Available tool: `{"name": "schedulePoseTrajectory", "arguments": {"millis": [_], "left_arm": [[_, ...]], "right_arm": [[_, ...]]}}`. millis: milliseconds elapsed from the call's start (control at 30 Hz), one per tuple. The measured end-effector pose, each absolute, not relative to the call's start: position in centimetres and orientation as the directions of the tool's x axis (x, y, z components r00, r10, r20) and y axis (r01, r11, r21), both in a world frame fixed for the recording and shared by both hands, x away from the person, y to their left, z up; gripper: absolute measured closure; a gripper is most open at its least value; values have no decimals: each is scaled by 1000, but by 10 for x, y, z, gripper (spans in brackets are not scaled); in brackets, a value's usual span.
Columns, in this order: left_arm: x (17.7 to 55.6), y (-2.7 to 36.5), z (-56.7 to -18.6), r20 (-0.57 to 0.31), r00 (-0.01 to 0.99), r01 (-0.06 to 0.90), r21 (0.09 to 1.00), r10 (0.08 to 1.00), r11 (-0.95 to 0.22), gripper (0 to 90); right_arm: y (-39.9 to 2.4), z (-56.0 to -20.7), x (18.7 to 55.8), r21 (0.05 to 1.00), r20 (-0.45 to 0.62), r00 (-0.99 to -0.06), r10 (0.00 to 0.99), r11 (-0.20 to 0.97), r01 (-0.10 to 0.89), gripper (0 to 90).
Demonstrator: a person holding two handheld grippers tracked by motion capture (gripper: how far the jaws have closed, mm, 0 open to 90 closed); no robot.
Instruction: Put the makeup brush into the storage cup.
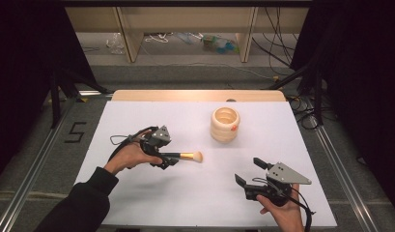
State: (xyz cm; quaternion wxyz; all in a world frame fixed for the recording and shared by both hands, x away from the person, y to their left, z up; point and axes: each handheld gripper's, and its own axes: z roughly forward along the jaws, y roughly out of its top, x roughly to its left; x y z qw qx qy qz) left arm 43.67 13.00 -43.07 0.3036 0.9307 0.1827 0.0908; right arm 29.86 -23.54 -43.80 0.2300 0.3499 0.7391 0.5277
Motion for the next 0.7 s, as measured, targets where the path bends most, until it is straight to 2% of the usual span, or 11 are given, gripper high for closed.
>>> {"name": "schedulePoseTrajectory", "arguments": {"millis": [267,300,400,533,633,700], "left_arm": [[448,111,-438,50,923,295,545,382,-784,209],[451,109,-437,55,936,272,513,347,-814,213],[457,101,-438,67,945,252,473,320,-844,230],[460,96,-442,72,952,236,442,296,-866,244],[460,94,-444,61,946,261,442,319,-858,255],[463,92,-444,82,956,222,423,281,-879,277]], "right_arm": [[-234,-439,300,941,31,-660,751,200,271,163],[-234,-440,299,940,25,-656,754,206,273,163],[-234,-440,300,940,20,-658,753,209,268,163],[-234,-440,299,935,23,-664,747,219,279,164],[-233,-440,299,942,38,-670,741,198,272,164],[-234,-440,299,932,26,-672,740,225,284,164]]}}
